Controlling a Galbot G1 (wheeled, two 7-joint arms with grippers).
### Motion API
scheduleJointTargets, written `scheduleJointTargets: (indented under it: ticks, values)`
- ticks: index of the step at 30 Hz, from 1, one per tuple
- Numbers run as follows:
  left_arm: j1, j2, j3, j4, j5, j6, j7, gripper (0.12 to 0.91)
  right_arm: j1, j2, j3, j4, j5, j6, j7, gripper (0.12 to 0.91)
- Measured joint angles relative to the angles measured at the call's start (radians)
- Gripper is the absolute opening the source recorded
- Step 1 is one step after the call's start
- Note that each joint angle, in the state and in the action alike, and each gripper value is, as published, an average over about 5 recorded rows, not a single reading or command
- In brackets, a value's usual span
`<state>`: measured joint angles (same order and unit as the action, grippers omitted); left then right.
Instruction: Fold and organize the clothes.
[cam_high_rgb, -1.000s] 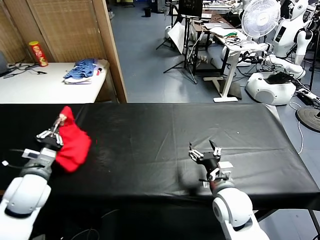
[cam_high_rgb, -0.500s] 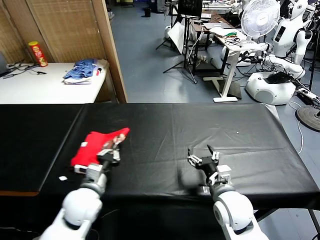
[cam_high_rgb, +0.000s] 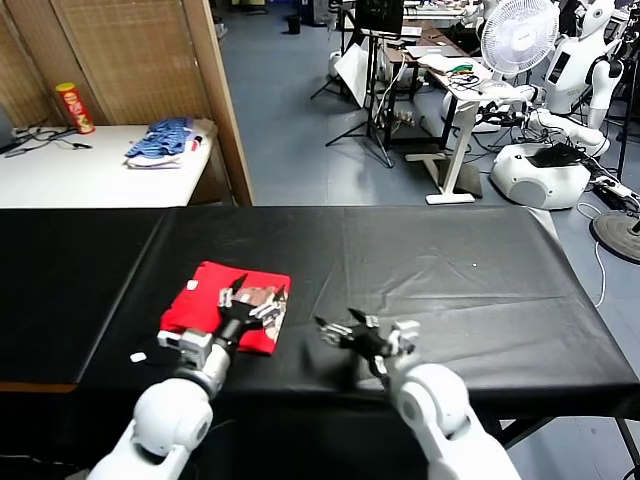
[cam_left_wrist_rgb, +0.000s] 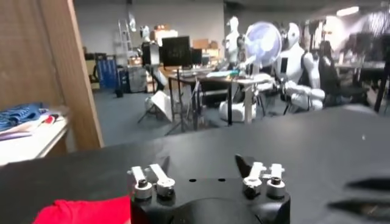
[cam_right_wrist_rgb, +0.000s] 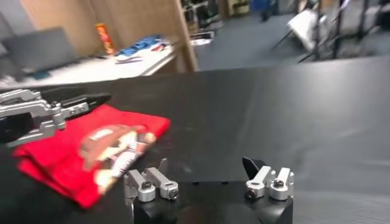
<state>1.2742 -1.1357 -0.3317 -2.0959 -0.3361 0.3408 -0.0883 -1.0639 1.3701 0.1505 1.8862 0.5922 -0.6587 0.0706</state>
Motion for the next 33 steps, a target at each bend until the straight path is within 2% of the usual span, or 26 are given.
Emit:
scheduleJointTargets:
  ticks: [7,10,12,15,17,19,21,24,28,30,33]
  values:
    - [0.073,0.016,-0.068,-0.089,-0.019,0.005,-0.019,0.798,0.117,0.082,-0.089,-0.169,0.112,-0.009,0.052,0.775]
    - [0.107,0.020,-0.101,-0.123,-0.024,0.007,-0.022,0.798,0.137,0.103,-0.103,-0.215,0.152,-0.007,0.062,0.659]
    - [0.129,0.021,-0.124,-0.142,-0.024,0.006,-0.023,0.798,0.146,0.112,-0.108,-0.238,0.159,-0.001,0.057,0.542]
    - [0.160,0.019,-0.158,-0.165,-0.024,-0.001,-0.026,0.798,0.155,0.114,-0.116,-0.260,0.130,0.019,0.027,0.374]
    - [0.181,0.016,-0.179,-0.177,-0.023,-0.007,-0.027,0.798,0.159,0.108,-0.124,-0.268,0.079,0.045,-0.006,0.274]
    - [0.202,0.011,-0.199,-0.184,-0.020,-0.011,-0.027,0.798,0.160,0.097,-0.131,-0.270,0.006,0.078,-0.042,0.183]
    - [0.222,0.008,-0.217,-0.185,-0.014,-0.018,-0.027,0.798,0.157,0.075,-0.134,-0.265,-0.098,0.123,-0.084,0.142]
    - [0.248,0.006,-0.235,-0.179,0.000,-0.029,-0.028,0.798,0.147,0.024,-0.127,-0.248,-0.274,0.202,-0.137,0.130]
    - [0.271,0.005,-0.242,-0.166,0.012,-0.041,-0.033,0.798,0.126,-0.072,-0.102,-0.212,-0.430,0.297,-0.162,0.128]
    - [0.280,0.004,-0.242,-0.160,0.016,-0.041,-0.037,0.798,0.107,-0.130,-0.081,-0.185,-0.468,0.340,-0.162,0.168]
    - [0.295,-0.001,-0.242,-0.150,0.020,-0.041,-0.038,0.798,0.066,-0.207,-0.046,-0.135,-0.495,0.387,-0.156,0.307]
